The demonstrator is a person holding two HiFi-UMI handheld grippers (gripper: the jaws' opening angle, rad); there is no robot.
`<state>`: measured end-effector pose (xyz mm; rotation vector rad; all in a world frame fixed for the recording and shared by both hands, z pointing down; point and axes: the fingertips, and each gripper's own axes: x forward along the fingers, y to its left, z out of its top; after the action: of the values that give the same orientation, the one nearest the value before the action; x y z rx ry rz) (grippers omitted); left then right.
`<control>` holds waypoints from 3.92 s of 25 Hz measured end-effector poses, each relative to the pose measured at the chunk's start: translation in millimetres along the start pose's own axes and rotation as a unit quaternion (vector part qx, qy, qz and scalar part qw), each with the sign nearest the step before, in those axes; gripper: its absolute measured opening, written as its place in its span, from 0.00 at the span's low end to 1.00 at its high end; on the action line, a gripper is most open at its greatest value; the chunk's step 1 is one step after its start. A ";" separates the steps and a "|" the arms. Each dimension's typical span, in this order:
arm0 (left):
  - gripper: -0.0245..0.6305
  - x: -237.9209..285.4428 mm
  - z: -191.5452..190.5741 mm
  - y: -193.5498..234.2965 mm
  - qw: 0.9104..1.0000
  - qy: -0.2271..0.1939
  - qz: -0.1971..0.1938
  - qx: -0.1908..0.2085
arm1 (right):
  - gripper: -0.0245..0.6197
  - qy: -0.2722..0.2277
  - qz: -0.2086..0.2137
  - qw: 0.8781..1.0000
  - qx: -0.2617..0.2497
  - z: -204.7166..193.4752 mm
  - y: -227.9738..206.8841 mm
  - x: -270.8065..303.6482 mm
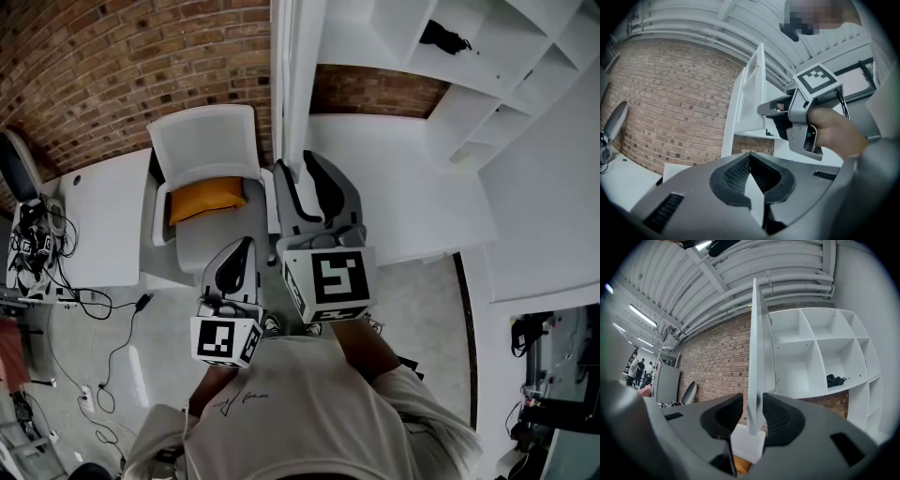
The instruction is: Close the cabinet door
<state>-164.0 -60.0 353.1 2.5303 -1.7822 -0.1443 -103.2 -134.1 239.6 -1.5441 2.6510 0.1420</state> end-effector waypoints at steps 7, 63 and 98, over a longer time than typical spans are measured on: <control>0.06 6.8 -3.5 -0.6 1.000 0.007 -0.002 -0.002 | 0.18 0.004 -0.017 1.000 -0.012 2.1 -4.3 3.4; 0.06 32.0 -3.4 -30.4 0.998 -0.009 -0.060 -0.027 | 0.15 0.002 -0.013 1.000 0.007 -1.0 -57.8 -14.9; 0.06 37.2 -11.3 -32.6 0.998 0.001 -0.066 -0.024 | 0.14 -0.002 -0.051 0.999 0.008 -4.0 -102.7 -23.0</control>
<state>-119.9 -84.2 359.5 2.6126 -1.5900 -0.1850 -2.6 -165.1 241.4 -1.6687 2.5571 0.1177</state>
